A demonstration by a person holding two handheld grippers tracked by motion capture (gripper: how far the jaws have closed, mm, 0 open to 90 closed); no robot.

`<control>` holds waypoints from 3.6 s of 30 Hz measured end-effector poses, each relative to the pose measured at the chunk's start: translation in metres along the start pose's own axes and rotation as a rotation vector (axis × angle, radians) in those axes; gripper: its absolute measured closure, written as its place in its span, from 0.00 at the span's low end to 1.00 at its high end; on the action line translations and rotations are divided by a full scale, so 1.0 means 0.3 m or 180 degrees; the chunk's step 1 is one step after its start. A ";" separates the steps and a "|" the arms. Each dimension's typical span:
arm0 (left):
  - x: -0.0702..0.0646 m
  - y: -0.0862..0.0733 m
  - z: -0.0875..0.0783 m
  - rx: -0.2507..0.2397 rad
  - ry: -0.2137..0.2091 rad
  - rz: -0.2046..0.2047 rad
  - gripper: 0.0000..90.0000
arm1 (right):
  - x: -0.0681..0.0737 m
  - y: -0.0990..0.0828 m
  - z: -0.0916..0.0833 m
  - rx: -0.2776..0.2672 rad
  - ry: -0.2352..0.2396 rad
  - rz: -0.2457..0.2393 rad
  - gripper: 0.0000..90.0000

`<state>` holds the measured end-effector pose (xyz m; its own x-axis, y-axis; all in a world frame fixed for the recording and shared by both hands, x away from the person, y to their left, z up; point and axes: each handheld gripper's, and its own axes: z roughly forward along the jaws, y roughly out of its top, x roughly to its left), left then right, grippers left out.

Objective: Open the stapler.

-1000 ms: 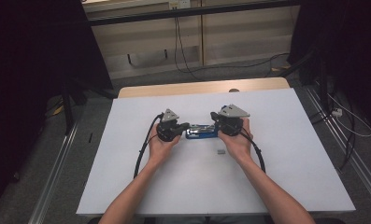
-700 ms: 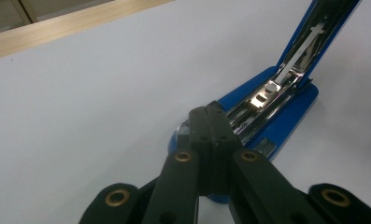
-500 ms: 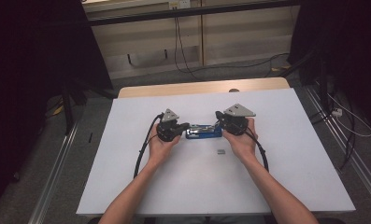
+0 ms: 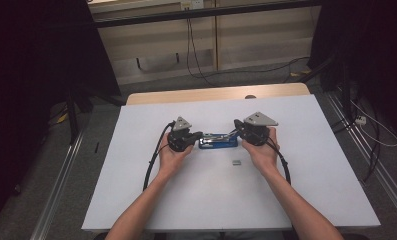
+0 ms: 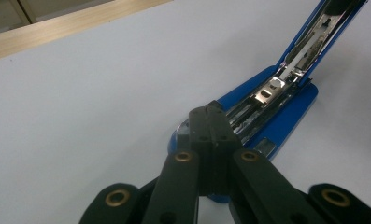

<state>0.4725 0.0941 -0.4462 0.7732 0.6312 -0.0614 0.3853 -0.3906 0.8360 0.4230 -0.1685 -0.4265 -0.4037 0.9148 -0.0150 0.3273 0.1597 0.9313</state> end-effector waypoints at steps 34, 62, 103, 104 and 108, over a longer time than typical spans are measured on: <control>0.001 0.004 -0.001 0.0029 0.0006 -0.0043 1.00 | -0.125 -0.083 -0.079 0.0094 -0.0008 0.0068 1.00; 0.006 0.013 -0.013 -0.0064 -0.0063 -0.0140 1.00 | -0.124 -0.127 -0.063 0.0218 0.0028 0.0081 1.00; -0.025 0.019 -0.081 -0.0193 0.0310 -0.0122 0.06 | -0.128 -0.099 -0.075 0.0032 0.0009 0.0271 0.04; -0.029 0.019 -0.088 -0.0181 0.0322 -0.0127 0.06 | -0.128 -0.099 -0.079 0.0055 0.0002 0.0267 0.04; -0.042 0.006 -0.123 -0.0109 0.0228 -0.0049 0.06 | -0.127 -0.093 -0.099 0.0129 0.0052 0.0287 0.04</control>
<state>0.4448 0.1103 -0.4239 0.7288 0.6838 -0.0363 0.3785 -0.3581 0.8535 0.4040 -0.2189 -0.4412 -0.3849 0.9199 0.0744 0.3971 0.0923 0.9131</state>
